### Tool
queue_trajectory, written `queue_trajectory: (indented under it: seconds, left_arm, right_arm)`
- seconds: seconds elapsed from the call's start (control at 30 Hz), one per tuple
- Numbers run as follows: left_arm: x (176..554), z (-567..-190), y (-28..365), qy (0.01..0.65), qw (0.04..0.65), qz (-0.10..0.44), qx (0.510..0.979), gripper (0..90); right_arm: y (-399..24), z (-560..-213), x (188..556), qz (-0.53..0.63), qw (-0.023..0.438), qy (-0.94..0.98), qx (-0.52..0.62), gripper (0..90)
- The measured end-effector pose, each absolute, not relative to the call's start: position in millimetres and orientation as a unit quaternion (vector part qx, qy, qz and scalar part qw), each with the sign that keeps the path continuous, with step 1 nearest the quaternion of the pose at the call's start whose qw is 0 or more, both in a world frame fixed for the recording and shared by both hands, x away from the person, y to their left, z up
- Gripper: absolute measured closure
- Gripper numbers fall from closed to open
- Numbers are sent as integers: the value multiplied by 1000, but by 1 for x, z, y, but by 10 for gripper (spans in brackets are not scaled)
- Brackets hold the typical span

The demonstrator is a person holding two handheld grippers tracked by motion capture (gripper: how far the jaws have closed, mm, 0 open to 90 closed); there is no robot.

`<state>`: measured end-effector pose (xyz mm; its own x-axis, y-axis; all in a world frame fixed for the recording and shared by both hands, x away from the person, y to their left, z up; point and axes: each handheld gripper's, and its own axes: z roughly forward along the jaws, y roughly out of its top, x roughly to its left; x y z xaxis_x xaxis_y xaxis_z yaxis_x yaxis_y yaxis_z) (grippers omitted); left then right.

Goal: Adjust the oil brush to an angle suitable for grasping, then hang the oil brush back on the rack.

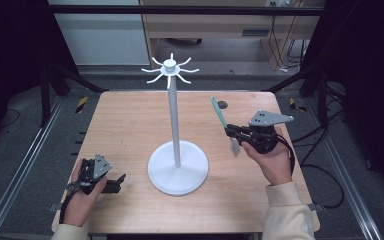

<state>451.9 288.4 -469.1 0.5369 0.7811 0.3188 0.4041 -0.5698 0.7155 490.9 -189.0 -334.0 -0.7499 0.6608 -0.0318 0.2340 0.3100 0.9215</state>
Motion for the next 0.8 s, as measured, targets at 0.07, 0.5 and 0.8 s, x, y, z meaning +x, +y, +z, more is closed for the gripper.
queue_trajectory:
  seconds: [0.07, 0.5, 0.8]
  left_arm:
    - [452, -469, 288, 359, 294, 320, 826, 32]
    - [452, -469, 288, 359, 294, 319, 826, 32]
    - [452, -469, 289, 358, 293, 318, 828, 32]
  right_arm:
    - [-189, -333, 490, 520, 206, 778, 286, 822]
    - [-192, -329, 487, 539, 201, 766, 287, 821]
    - [-188, -325, 484, 555, 192, 760, 280, 822]
